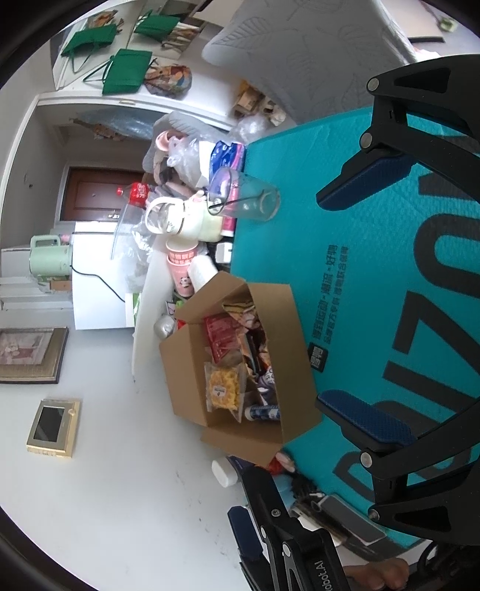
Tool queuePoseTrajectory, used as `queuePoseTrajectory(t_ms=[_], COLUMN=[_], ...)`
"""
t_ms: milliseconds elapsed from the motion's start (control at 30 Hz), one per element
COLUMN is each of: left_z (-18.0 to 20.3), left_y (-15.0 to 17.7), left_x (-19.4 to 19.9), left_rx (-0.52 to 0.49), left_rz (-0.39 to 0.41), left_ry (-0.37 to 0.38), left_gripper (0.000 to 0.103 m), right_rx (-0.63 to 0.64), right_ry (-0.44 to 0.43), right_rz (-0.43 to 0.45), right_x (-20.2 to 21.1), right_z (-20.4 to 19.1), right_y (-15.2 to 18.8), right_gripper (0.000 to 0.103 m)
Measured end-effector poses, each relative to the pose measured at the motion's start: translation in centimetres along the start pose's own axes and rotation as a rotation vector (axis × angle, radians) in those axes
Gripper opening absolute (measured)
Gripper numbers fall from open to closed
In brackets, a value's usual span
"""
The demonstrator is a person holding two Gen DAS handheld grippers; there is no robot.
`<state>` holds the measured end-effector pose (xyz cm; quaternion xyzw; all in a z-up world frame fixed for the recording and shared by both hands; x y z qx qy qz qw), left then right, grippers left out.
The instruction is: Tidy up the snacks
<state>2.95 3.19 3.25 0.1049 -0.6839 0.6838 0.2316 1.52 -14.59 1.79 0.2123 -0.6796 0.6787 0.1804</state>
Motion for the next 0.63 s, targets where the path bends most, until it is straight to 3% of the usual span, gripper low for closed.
queuePoseTrajectory(t_ms=[633], left_z=[0.32], left_y=[0.50], left_x=[-0.82], left_rx=[-0.019], left_rz=[-0.013], left_ry=[-0.028], left_gripper=[0.079], right_rx=[-0.013], right_ry=[0.020], right_rz=[-0.020], right_x=[-0.62], right_z=[0.49], right_y=[0.54], right_gripper=[0.099])
Point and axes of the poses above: each gripper's, at about its wrist camera, not at the fingertips, and x roughly against the way its jaws point, z to its right, y to its underside, the point moved 3 cm from there along -x, roughly the way its jaws point, and after that the axes turned 7 degrees about z, right-handed, at the moved point
